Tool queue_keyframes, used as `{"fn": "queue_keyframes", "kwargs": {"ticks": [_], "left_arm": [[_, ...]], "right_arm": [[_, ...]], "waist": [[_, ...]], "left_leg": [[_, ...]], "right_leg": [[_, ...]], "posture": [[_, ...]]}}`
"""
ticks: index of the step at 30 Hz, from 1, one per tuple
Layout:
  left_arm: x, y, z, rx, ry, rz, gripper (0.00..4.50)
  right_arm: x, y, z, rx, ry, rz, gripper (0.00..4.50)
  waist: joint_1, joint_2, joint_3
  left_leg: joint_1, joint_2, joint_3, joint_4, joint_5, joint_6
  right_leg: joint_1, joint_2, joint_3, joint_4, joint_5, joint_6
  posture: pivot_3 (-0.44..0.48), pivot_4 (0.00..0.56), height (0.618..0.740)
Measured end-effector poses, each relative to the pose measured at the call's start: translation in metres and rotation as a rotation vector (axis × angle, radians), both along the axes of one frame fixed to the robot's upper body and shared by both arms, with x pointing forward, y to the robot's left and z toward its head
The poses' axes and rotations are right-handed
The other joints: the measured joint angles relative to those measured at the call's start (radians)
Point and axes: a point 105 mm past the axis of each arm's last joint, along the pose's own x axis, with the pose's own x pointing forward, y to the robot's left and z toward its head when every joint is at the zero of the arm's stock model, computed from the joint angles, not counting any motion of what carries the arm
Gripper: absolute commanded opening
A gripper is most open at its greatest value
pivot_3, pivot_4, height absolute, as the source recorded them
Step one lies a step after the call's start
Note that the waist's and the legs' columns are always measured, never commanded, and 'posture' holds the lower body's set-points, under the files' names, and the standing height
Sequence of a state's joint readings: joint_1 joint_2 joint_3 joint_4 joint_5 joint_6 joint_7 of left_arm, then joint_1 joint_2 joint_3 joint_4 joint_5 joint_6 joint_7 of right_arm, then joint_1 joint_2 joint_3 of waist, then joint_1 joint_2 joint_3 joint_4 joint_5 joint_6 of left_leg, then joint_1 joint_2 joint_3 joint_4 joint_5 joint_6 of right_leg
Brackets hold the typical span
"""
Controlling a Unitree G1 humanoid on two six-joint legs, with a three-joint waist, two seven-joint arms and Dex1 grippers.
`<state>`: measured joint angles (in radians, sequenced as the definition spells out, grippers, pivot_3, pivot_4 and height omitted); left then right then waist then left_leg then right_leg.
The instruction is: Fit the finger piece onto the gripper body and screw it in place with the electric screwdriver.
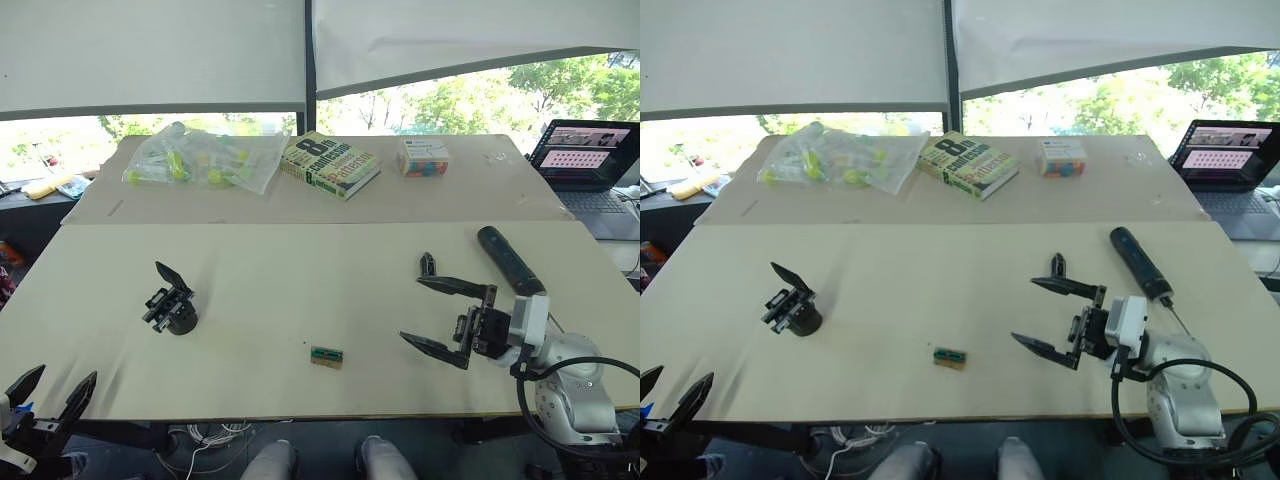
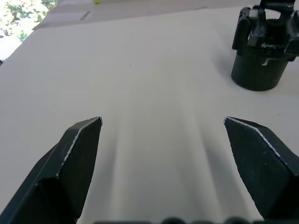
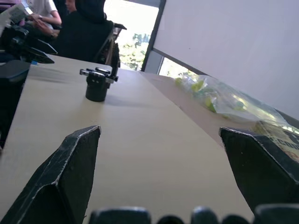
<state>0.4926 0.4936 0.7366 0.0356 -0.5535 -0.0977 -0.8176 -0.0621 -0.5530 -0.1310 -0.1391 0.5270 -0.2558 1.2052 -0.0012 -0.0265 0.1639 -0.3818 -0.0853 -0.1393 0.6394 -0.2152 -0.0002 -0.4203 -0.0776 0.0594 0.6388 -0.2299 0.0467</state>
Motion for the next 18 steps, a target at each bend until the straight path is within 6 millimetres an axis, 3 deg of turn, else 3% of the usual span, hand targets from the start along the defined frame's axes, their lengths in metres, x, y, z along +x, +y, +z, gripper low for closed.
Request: {"fn": "queue_keyframes", "kwargs": {"ticks": [5,9,18], "left_arm": [[0.017,-0.027,0.005,0.001,-0.025,-0.094,4.41],[0.035,-0.051,-0.007,-0.013,0.019,-0.17,4.41],[0.07,-0.071,-0.022,0.014,0.069,-0.199,4.41]], "right_arm": [[0.0,0.0,-0.002,0.011,0.022,-0.005,4.5],[0.004,0.001,0.001,0.038,0.037,-0.027,4.5],[0.004,0.006,0.001,0.05,0.034,-0.015,4.5]], "waist": [[-0.002,0.0,0.0],[-0.007,0.0,0.0],[-0.011,0.0,0.0]], "left_leg": [[0.0,0.0,0.0,0.0,0.0,0.0],[0.001,0.0,0.001,0.0,0.0,0.0],[0.001,-0.001,0.001,0.0,0.0,0.0]], "right_leg": [[0.0,0.0,0.0,0.0,0.0,0.0],[-0.001,0.001,0.0,0.001,0.0,0.0],[0.0,0.002,0.0,0.002,0.003,-0.004]], "posture": [[0.0,0.15,0.74],[0.0,0.15,0.74],[0.0,0.15,0.74]]}}
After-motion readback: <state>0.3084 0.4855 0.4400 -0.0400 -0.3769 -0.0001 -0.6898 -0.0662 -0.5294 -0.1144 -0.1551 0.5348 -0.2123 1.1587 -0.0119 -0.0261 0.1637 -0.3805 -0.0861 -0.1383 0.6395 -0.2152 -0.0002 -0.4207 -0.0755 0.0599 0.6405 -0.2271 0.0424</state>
